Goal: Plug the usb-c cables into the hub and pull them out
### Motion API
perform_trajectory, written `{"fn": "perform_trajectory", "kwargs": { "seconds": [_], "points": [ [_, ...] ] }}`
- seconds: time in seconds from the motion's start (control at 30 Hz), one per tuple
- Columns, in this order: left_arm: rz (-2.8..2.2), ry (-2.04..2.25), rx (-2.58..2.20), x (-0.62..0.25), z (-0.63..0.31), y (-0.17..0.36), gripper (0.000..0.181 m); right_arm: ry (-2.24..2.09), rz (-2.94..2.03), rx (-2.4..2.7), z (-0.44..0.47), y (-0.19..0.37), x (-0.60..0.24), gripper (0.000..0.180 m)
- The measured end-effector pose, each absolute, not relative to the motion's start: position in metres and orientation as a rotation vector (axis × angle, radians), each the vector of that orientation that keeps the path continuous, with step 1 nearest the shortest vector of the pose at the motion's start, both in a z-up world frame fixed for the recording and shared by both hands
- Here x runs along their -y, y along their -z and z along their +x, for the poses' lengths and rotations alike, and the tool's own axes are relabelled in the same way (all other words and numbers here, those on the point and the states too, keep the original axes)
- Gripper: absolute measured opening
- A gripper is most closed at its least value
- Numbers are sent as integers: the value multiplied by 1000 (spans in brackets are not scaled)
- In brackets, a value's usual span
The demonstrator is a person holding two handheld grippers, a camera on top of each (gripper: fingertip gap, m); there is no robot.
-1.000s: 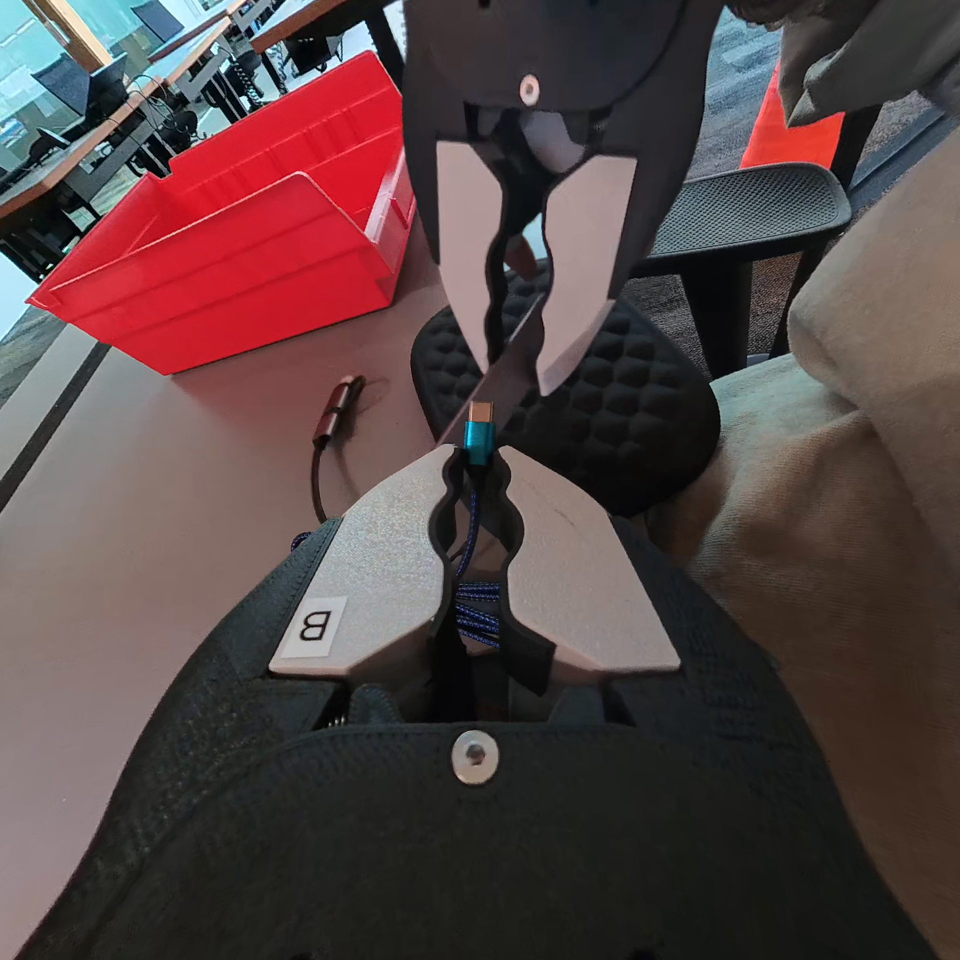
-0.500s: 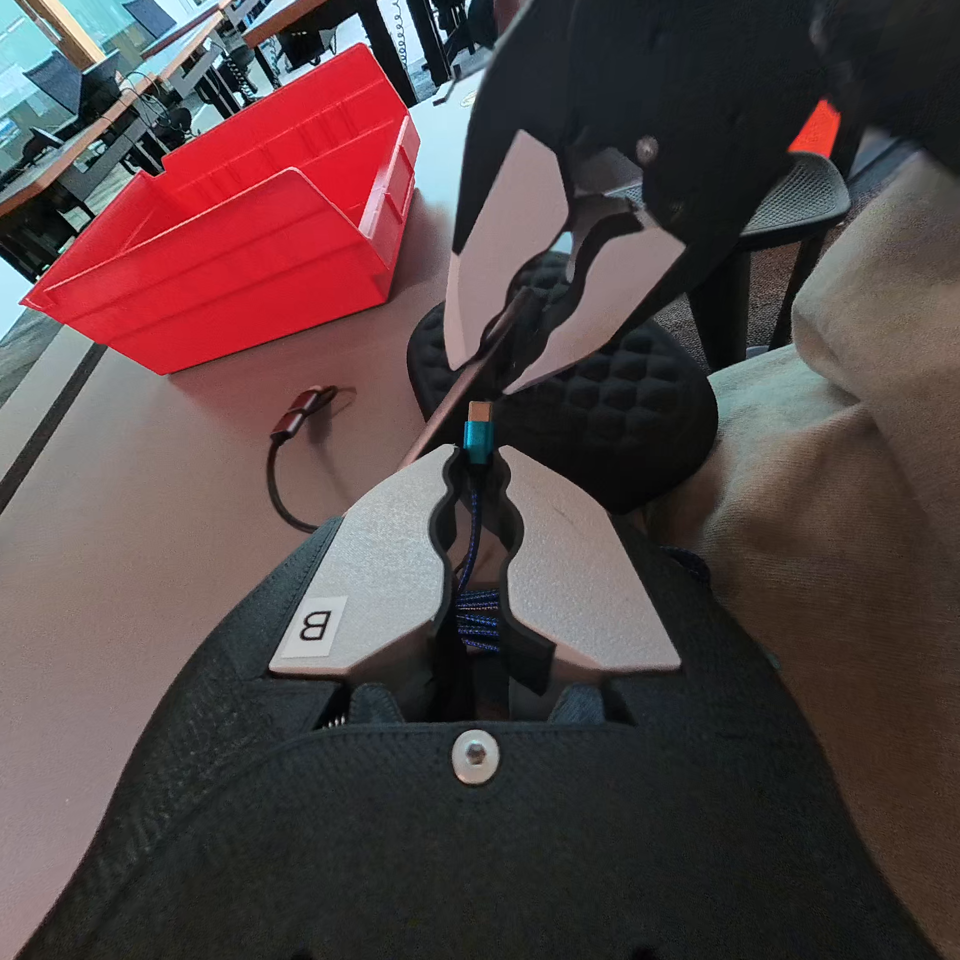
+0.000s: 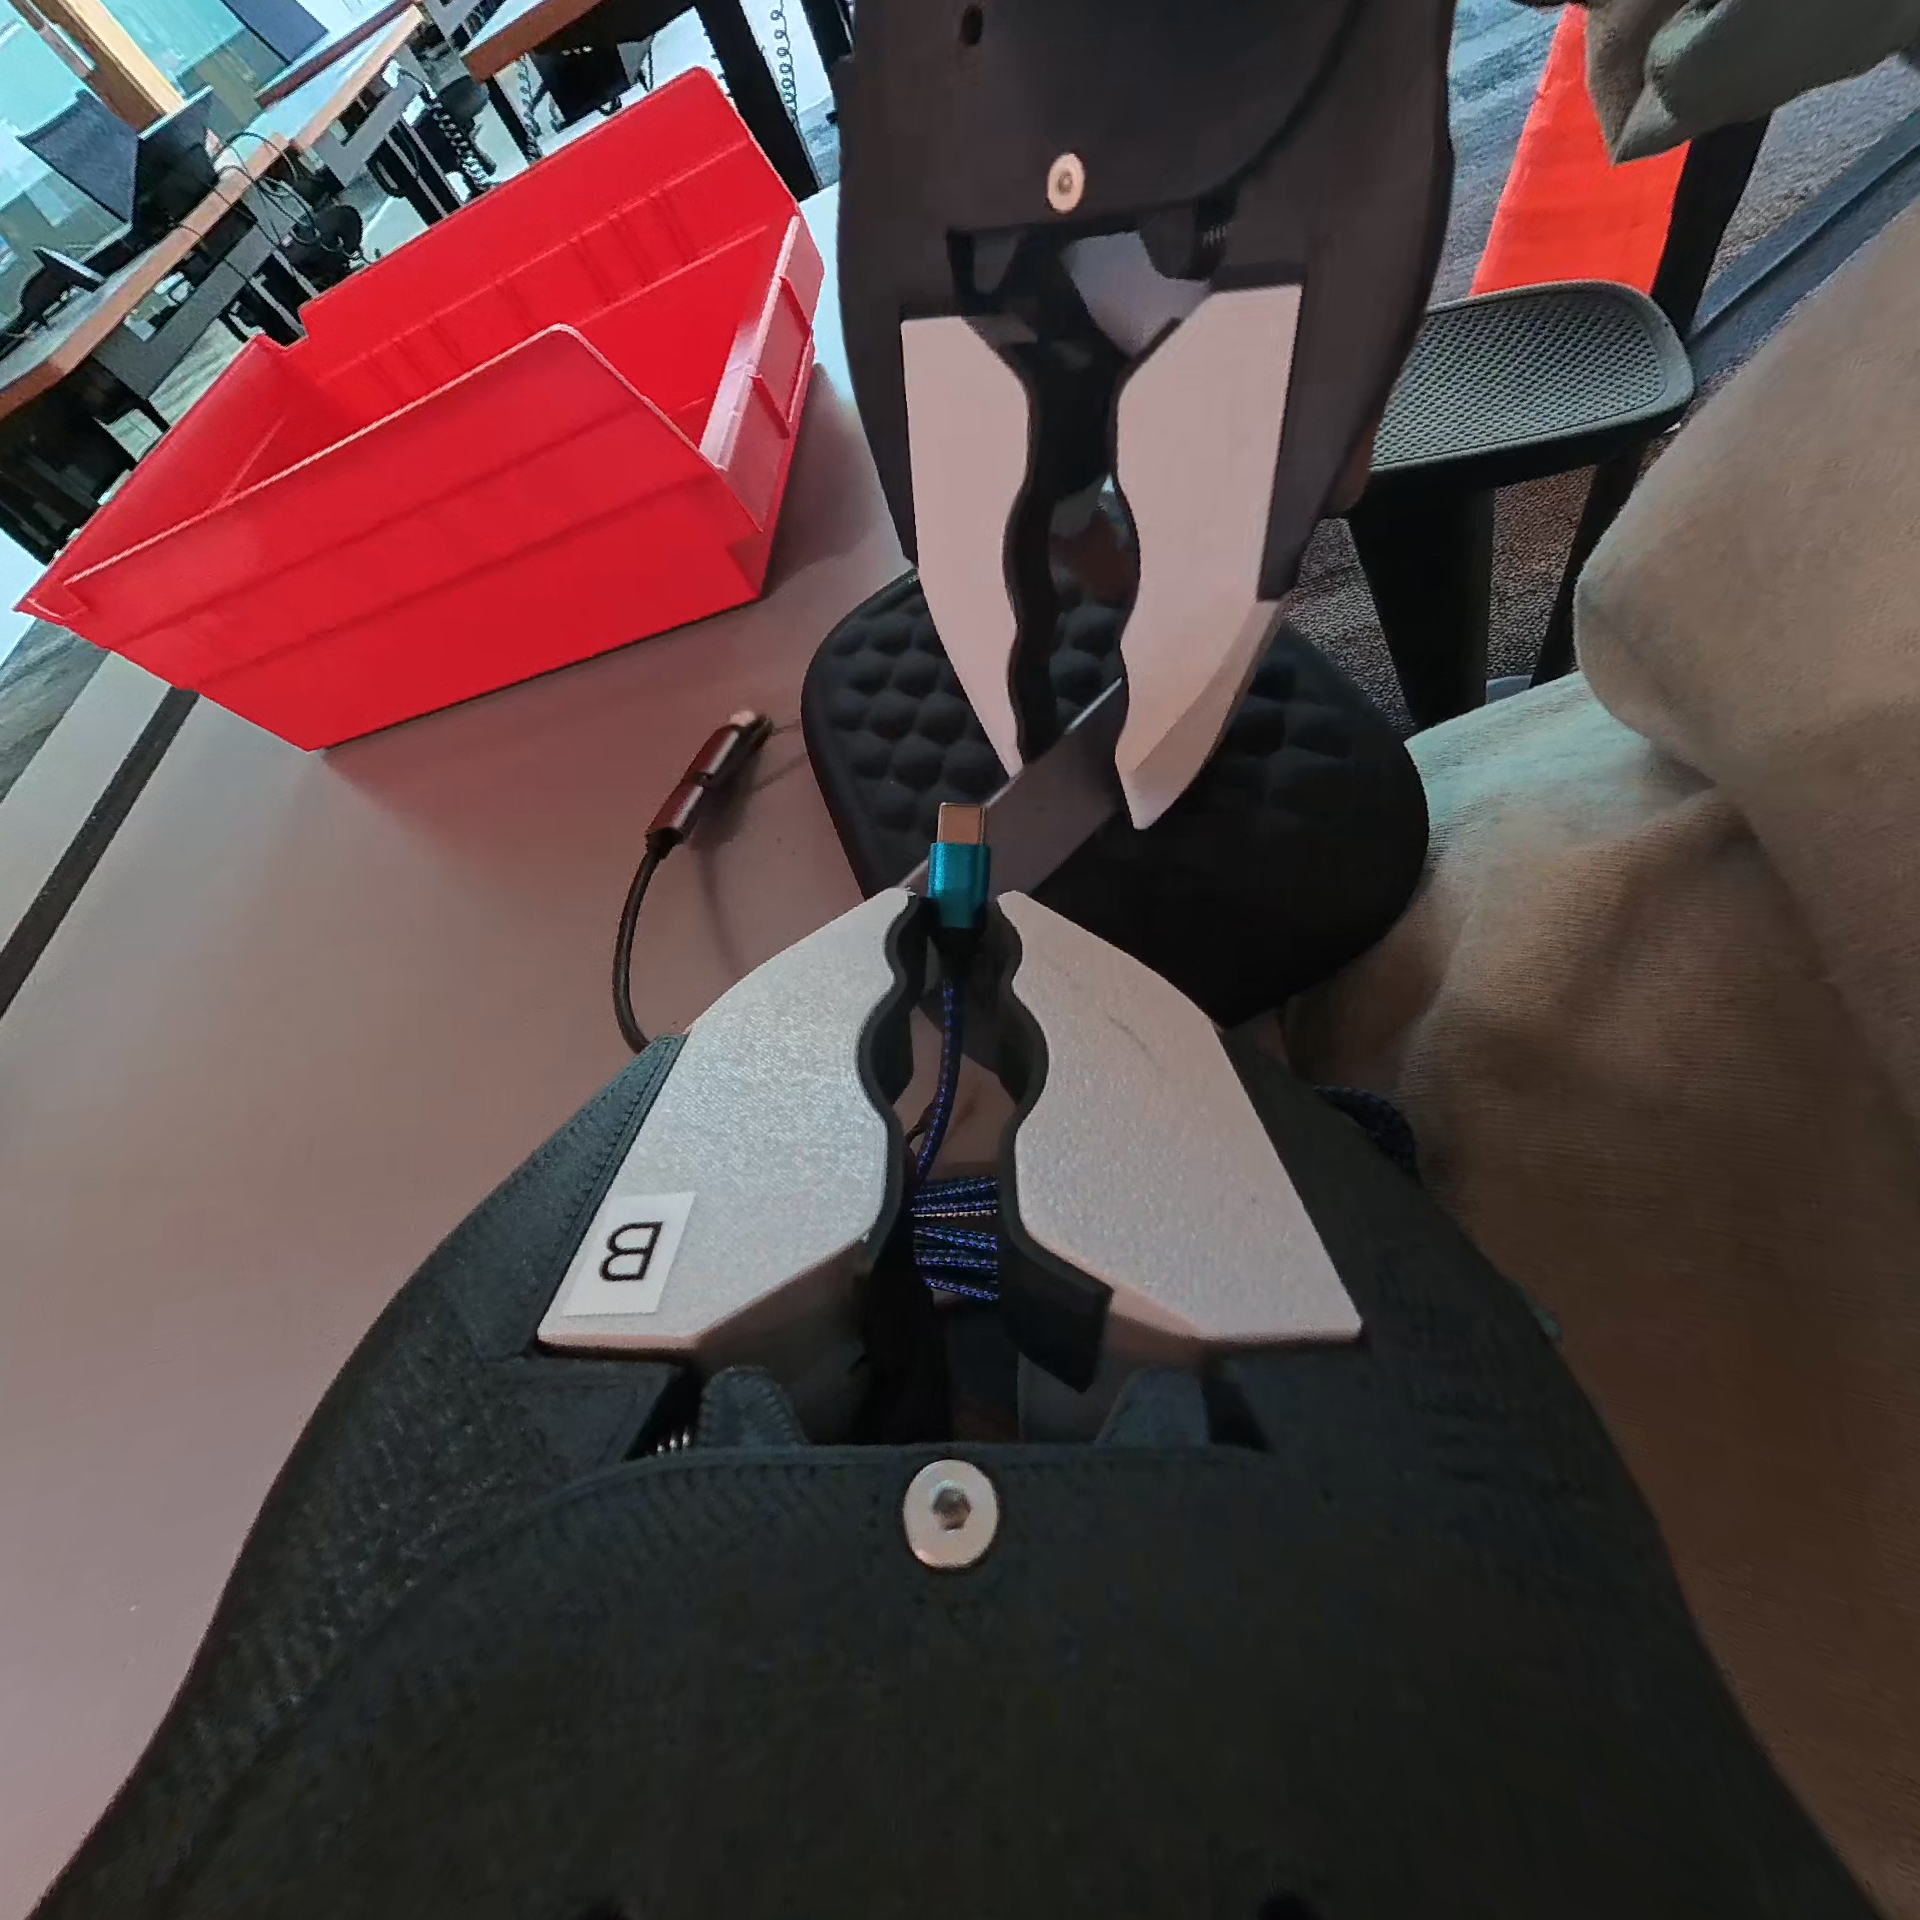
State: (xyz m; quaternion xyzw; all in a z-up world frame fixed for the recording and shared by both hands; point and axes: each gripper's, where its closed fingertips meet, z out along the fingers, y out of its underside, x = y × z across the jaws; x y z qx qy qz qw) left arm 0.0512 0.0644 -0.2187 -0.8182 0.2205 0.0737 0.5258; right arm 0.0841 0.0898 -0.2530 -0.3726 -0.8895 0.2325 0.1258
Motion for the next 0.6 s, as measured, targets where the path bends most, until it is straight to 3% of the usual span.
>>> {"fn": "perform_trajectory", "kwargs": {
  "seconds": [0.13,0.3,0.6],
  "points": [
    [-1958,-174,-528,-64,51,219,10,-462,-825,2540,80,248,-86,21],
    [-1946,-171,-525,-63,51,217,11,129,-316,2209,56,224,-121,18],
    [-1952,-172,-528,-63,51,218,11,-483,-771,2469,74,248,-101,18]
  ]
}}
